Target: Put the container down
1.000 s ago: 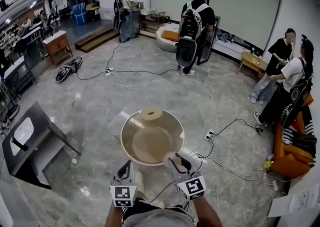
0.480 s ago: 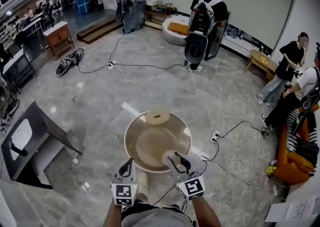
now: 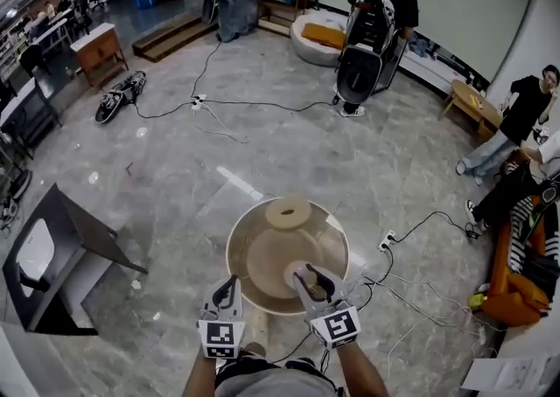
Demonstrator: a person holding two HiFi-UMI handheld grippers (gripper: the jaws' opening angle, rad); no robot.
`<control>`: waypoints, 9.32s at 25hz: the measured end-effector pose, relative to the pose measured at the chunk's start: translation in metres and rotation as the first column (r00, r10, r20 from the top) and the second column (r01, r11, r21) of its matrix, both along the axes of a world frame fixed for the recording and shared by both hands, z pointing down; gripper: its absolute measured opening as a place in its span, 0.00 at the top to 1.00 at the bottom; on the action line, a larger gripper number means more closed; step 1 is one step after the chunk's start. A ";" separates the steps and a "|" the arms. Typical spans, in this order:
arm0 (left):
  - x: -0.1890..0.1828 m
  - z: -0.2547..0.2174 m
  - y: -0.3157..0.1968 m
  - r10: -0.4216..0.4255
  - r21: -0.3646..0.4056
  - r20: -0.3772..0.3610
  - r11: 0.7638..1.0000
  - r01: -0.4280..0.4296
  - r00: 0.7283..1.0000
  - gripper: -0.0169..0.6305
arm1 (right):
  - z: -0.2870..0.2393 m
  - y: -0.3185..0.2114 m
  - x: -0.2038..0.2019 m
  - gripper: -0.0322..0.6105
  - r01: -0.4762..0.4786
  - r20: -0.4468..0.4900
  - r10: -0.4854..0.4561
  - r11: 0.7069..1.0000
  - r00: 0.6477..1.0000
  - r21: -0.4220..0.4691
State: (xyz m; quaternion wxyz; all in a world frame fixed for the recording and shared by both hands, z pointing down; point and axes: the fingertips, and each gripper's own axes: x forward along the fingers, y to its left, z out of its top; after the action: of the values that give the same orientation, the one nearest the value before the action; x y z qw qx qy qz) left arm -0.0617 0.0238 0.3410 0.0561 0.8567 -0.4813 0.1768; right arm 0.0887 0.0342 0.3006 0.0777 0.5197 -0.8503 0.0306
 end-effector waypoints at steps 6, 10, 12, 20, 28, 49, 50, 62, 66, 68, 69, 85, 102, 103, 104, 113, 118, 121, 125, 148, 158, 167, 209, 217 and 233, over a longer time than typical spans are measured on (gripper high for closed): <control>-0.012 0.036 -0.054 0.000 -0.050 -0.010 0.999 -0.001 1.000 0.95 | 0.030 -0.063 -0.018 0.75 0.008 -0.033 -0.009 0.998 0.999 -0.057; -0.023 0.057 -0.091 0.000 -0.059 0.000 0.998 0.000 1.000 0.95 | 0.051 -0.102 -0.029 0.75 0.015 -0.030 -0.017 0.997 0.999 -0.082; -0.025 0.063 -0.107 -0.004 -0.070 0.004 0.998 0.004 1.000 0.95 | 0.061 -0.118 -0.030 0.75 0.021 -0.024 -0.023 0.996 0.999 -0.082; -0.036 0.100 -0.154 -0.016 -0.109 0.001 0.994 0.016 1.000 0.95 | 0.113 -0.167 -0.043 0.75 0.038 -0.035 -0.043 0.990 0.998 -0.133; -0.039 0.147 -0.185 -0.001 -0.153 0.011 0.988 0.003 1.000 0.95 | 0.163 -0.205 -0.058 0.75 0.058 -0.031 -0.065 0.983 0.997 -0.176; -0.047 0.281 -0.241 0.016 -0.243 0.004 0.970 -0.014 1.000 0.95 | 0.294 -0.262 -0.084 0.75 0.089 -0.038 -0.103 0.960 0.994 -0.265; -0.047 0.287 -0.242 0.017 -0.245 0.005 0.969 -0.015 1.000 0.95 | 0.301 -0.264 -0.083 0.75 0.087 -0.035 -0.100 0.959 0.994 -0.268; -0.056 0.373 -0.236 0.013 -0.317 0.007 0.948 -0.010 1.000 0.95 | 0.391 -0.275 -0.098 0.75 0.117 -0.042 -0.136 0.946 0.990 -0.304; -0.061 0.394 -0.237 0.012 -0.330 0.017 0.944 -0.005 1.000 0.95 | 0.418 -0.277 -0.101 0.75 0.119 -0.047 -0.141 0.939 0.989 -0.323; -0.063 0.403 -0.239 0.008 -0.332 0.018 0.943 -0.002 1.000 0.95 | 0.431 -0.278 -0.102 0.75 0.123 -0.046 -0.146 0.938 0.988 -0.323; -0.063 0.408 -0.239 0.007 -0.334 0.016 0.943 -0.001 1.000 0.95 | 0.437 -0.278 -0.102 0.75 0.125 -0.046 -0.148 0.938 0.988 -0.324; -0.064 0.497 -0.248 0.012 -0.369 0.019 0.929 -0.005 1.000 0.95 | 0.541 -0.283 -0.113 0.75 0.154 -0.041 -0.181 0.919 0.983 -0.362; -0.063 0.521 -0.238 -0.029 -0.424 -0.015 0.905 0.019 0.999 0.95 | 0.569 -0.278 -0.116 0.74 0.166 -0.064 -0.202 0.917 0.977 -0.363; -0.063 0.521 -0.238 -0.036 -0.429 -0.017 0.903 0.025 0.999 0.95 | 0.569 -0.278 -0.116 0.74 0.165 -0.070 -0.204 0.916 0.976 -0.365; -0.063 0.520 -0.238 -0.050 -0.437 -0.023 0.899 0.035 0.998 0.95 | 0.570 -0.278 -0.117 0.74 0.165 -0.079 -0.207 0.916 0.975 -0.365; -0.065 0.519 -0.234 -0.083 -0.456 -0.040 0.888 0.055 0.996 0.95 | 0.571 -0.277 -0.120 0.74 0.150 -0.088 -0.192 0.925 0.977 -0.350; -0.065 0.520 -0.234 -0.080 -0.456 -0.039 0.888 0.054 0.996 0.95 | 0.572 -0.276 -0.121 0.73 0.148 -0.085 -0.187 0.929 0.979 -0.339; -0.068 0.521 -0.231 -0.080 -0.455 -0.039 0.889 0.054 0.996 0.95 | 0.572 -0.275 -0.123 0.73 0.144 -0.084 -0.181 0.931 0.980 -0.335; -0.065 0.518 -0.228 -0.075 -0.456 -0.045 0.889 0.046 0.996 0.95 | 0.574 -0.274 -0.122 0.73 0.144 -0.097 -0.188 0.928 0.977 -0.344; -0.063 0.498 -0.214 0.000 -0.405 -0.010 0.914 -0.004 1.000 0.95 | 0.549 -0.274 -0.125 0.57 0.129 -0.084 -0.164 0.939 0.983 -0.319; -0.061 0.443 -0.202 -0.008 -0.339 -0.010 0.941 0.004 1.000 0.95 | 0.491 -0.256 -0.121 0.62 0.137 -0.076 -0.165 0.950 0.983 -0.280; -0.054 0.370 -0.177 0.028 -0.244 0.008 0.969 -0.026 1.000 0.95 | 0.416 -0.222 -0.112 0.67 0.106 -0.047 -0.122 0.963 0.991 -0.248; -0.007 -0.027 0.119 0.077 0.146 -0.041 0.987 -0.070 0.996 0.95 | 0.005 0.119 -0.001 0.95 -0.099 -0.064 0.104 0.992 0.992 0.079; -0.008 -0.036 0.200 0.042 0.143 -0.057 0.989 -0.033 0.998 0.95 | -0.006 0.210 0.023 0.95 -0.146 -0.041 0.150 0.985 0.988 0.094; -0.009 -0.028 0.272 -0.014 0.126 -0.057 0.992 0.021 0.998 0.95 | 0.002 0.281 0.046 0.95 -0.152 -0.034 0.155 0.986 0.987 0.072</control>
State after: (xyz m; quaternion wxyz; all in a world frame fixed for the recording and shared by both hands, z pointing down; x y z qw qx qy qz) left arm -0.0706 0.2954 0.3132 0.0164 0.8588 -0.4974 0.1214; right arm 0.1348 0.3154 0.3021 0.0740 0.5864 -0.8066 -0.0032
